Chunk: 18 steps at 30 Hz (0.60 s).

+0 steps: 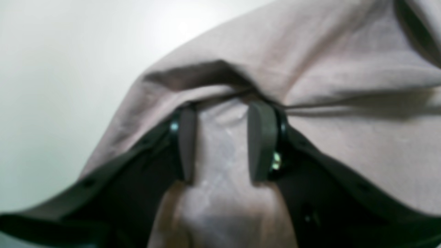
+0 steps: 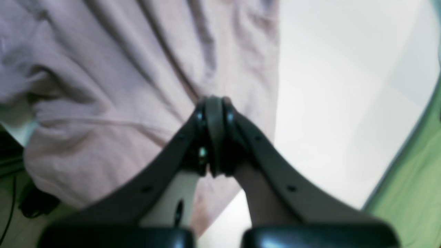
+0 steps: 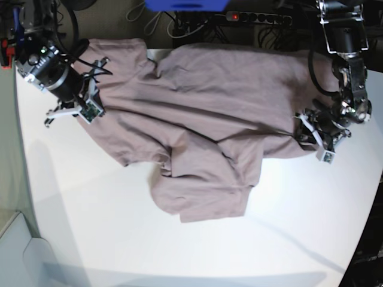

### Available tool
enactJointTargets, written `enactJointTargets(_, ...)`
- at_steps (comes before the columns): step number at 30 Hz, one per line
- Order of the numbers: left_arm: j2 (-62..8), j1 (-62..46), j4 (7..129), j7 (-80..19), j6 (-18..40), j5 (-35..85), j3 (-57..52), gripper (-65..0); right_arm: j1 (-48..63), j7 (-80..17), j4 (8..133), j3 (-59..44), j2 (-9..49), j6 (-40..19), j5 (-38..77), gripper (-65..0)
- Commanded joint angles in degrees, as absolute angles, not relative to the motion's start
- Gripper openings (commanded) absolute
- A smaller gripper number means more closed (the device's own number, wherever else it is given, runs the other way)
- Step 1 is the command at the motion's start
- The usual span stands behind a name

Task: Layout the t-shirt on the table in an organized manner, then fold the t-shirt properly
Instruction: 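Pull the shirt edges apart with both grippers to spread it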

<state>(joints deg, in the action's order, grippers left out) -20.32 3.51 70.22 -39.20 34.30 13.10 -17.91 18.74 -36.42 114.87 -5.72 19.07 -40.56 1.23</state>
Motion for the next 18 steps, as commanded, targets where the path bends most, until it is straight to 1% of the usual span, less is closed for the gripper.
enactJointTargets(1, -21.41, 4.35, 71.34, -38.29, 34.07, 13.85, -18.24, -40.4, 15.52, -35.03, 115.56, -6.11, 19.56, -40.0, 1.63, -65.0)
enactJointTargets(4, -21.14, 4.35, 71.43, -38.37, 34.07, 14.11, -18.24, -40.4, 8.92, -35.03, 110.73, -5.58, 17.8, -40.0, 2.07, -65.0)
enactJointTargets(7, -20.97, 4.35, 72.48, -38.37, 34.07, 14.11, -18.24, -40.4, 0.13, -35.03, 101.41, -4.0, 13.49, -40.0, 1.63, -65.0)
enactJointTargets(10, -20.88, 4.18, 73.27, -38.37, 34.07, 14.11, -18.24, -40.4, -5.41, -35.03, 90.86, -3.3, 12.09, -40.0, 1.63, -65.0)
enactJointTargets(15, -20.97, 4.09, 73.8, -38.46, 34.07, 13.85, -18.24, -40.4, -5.05, -34.59, 81.98, -2.59, 12.62, -40.0, 1.63, -65.0)
enactJointTargets(18, -20.97, 4.35, 73.8, -38.46, 34.07, 13.76, -18.24, -40.4, -2.77, -34.51, 79.96, -2.86, 14.81, -40.0, 1.63, -65.0)
